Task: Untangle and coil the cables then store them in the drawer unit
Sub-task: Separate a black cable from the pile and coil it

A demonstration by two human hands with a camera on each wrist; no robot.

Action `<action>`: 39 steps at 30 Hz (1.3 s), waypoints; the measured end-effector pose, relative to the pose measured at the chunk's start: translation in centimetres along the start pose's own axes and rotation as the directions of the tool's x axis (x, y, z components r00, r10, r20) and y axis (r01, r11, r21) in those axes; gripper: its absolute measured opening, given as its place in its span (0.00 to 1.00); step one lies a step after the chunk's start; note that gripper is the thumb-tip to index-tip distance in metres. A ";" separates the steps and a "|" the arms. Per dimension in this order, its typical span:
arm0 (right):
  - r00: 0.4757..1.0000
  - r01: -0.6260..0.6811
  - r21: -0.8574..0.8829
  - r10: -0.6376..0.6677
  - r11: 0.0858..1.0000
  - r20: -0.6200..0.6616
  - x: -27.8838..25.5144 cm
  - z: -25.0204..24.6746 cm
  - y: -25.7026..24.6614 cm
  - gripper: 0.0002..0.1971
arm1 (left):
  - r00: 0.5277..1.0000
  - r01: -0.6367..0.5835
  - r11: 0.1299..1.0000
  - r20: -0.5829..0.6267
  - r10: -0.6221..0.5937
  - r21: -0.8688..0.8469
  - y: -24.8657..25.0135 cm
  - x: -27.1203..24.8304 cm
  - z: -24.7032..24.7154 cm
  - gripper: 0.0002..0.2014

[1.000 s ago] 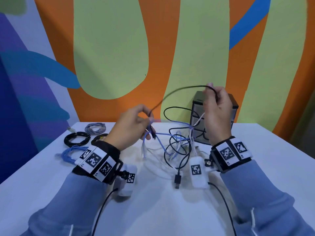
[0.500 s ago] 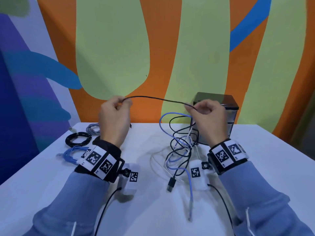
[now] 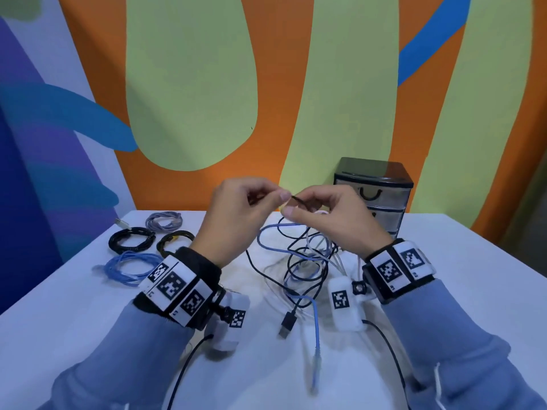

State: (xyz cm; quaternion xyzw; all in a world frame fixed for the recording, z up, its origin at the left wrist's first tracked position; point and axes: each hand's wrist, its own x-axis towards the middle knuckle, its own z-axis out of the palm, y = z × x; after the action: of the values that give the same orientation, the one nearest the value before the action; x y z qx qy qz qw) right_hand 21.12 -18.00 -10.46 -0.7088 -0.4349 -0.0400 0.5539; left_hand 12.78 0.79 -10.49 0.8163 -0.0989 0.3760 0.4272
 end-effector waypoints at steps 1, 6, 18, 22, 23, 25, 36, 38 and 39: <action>0.999 -0.029 0.002 0.029 1.000 0.045 -0.1 -0.2 -0.1 0.07 | 0.998 0.000 1.000 -0.060 0.000 0.007 -0.3 0.2 -0.3 0.06; 0.983 -0.143 -0.115 0.155 0.983 0.102 0.0 -0.7 0.9 0.16 | 0.917 0.011 1.000 -0.398 -0.018 -0.018 -0.5 0.5 -1.3 0.11; 0.986 -0.097 0.045 0.102 0.994 -0.130 0.5 -2.3 1.4 0.19 | 0.714 0.093 0.971 -0.665 -0.220 -0.221 -2.3 1.3 -3.3 0.08; 0.977 -0.093 0.109 0.112 0.990 -0.180 0.7 -2.2 2.1 0.19 | 0.838 0.248 0.938 -0.432 -0.333 -0.243 -2.4 1.5 -3.8 0.11; 0.976 -0.087 0.133 0.112 0.987 -0.188 0.7 -2.1 2.1 0.19 | 0.878 0.258 0.944 -0.358 -0.319 -0.207 -2.0 1.3 -3.6 0.12; 0.971 -0.075 0.181 0.113 0.981 -0.209 0.7 -1.9 2.0 0.19 | 0.933 0.233 0.953 -0.231 -0.275 -0.196 -1.2 1.0 -3.1 0.12; 0.994 -0.064 0.395 0.092 0.916 -0.053 0.4 -0.4 0.4 0.19 | 0.922 0.193 0.977 0.358 -0.151 -0.086 0.5 -0.7 0.4 0.15; 0.996 -0.046 0.392 0.072 0.919 -0.052 0.4 0.0 0.4 0.19 | 0.911 0.304 0.944 0.331 -0.247 -0.132 0.4 -0.6 0.8 0.22; 0.996 -0.038 0.401 0.066 0.915 -0.056 0.4 0.0 0.4 0.19 | 0.919 0.330 0.931 0.277 -0.279 -0.155 0.4 -0.4 0.8 0.22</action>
State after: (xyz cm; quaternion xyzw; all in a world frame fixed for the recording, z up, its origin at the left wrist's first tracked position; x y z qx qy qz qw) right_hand 21.59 -17.75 -10.54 -0.5903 -0.3960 0.0401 0.7023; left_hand 12.72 -0.16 -10.83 0.8157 -0.0605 0.1867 0.5441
